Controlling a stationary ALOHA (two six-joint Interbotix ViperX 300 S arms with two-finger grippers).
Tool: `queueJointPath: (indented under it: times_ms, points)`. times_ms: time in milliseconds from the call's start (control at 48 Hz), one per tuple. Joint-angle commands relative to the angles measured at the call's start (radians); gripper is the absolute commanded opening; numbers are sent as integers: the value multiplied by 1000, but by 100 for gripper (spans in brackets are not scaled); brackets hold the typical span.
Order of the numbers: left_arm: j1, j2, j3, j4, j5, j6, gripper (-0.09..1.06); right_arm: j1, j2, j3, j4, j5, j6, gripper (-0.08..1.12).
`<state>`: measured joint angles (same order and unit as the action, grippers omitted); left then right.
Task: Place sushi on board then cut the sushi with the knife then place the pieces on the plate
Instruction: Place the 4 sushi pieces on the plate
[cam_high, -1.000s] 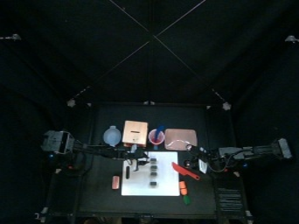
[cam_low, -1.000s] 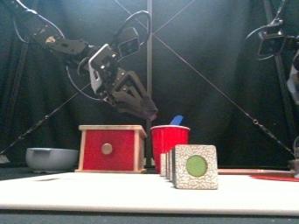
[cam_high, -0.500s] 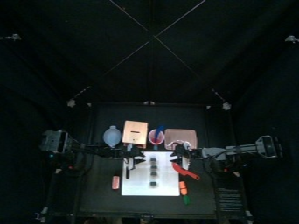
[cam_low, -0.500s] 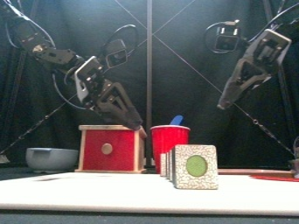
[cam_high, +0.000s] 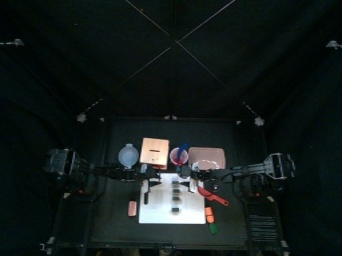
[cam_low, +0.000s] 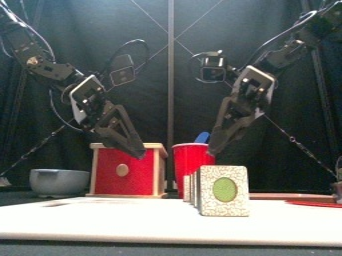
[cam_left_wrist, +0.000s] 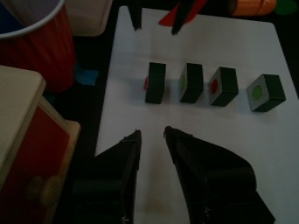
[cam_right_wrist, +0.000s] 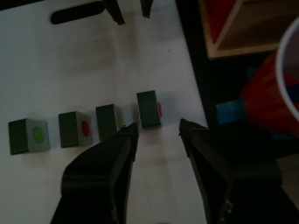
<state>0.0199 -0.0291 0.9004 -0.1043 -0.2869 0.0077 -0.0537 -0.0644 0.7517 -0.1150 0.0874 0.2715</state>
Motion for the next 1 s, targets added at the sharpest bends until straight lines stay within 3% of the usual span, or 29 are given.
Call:
queueJointPath:
  times_ms: [21,604,1000]
  points:
    - [9,-17,-11,3,-3,2,70,-2,32,-51,0,-3,2,85]
    - [28,-15,9,15,-2,3,70,2,144,-118,-28,-2,-2,85]
    - [35,-12,11,12,-2,0,70,3,161,-124,-20,2,8,61]
